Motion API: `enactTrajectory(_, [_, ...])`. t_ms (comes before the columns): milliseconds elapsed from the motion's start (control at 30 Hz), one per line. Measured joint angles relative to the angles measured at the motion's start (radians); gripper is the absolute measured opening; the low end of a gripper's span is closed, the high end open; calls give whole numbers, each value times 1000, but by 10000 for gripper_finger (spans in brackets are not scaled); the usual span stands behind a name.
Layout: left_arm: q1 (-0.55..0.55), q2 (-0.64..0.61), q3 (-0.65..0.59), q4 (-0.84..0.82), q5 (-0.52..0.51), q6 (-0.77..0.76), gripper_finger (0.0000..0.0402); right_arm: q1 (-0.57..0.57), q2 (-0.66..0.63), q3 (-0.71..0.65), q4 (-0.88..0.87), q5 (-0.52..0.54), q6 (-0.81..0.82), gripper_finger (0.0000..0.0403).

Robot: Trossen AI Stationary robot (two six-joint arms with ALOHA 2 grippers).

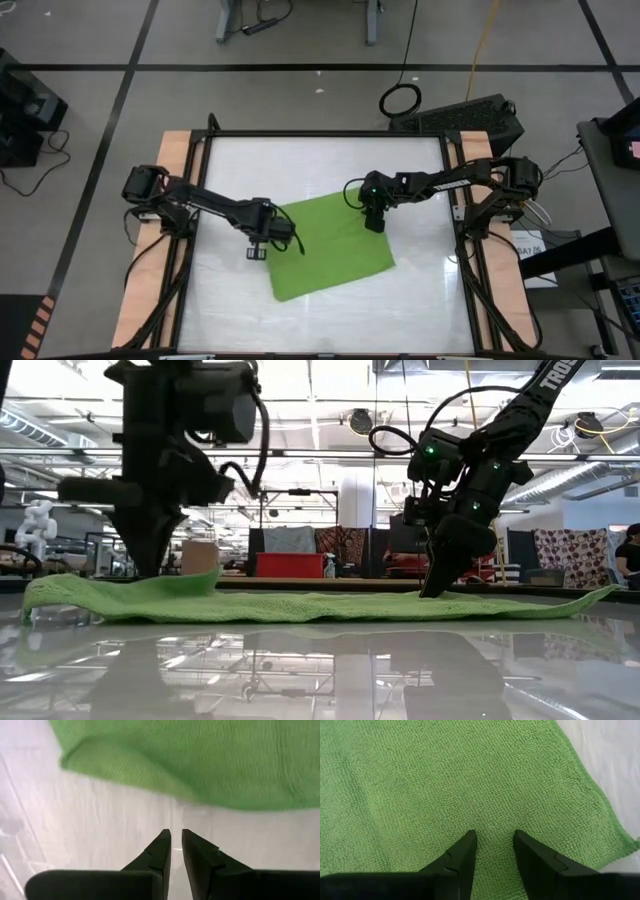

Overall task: Roll towel
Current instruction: Roll the green microfiber cloth

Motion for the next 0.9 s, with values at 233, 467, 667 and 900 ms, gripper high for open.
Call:
enactTrajectory(233, [-66,-79,0,177,-12,-32,56,0,0,0,0,0,5,129])
enactTrajectory(467, [-187,-46,3,449,14,32,56,0,-8,0,0,1,13,129])
enactTrajectory(667, [-257,28,1,452,101,9,56,1,-101,-10,-48,5,-12,136])
enactTrajectory(900, [-398,29,1,573,-36,9,65,3,-252,-7,-70,3,-85,188])
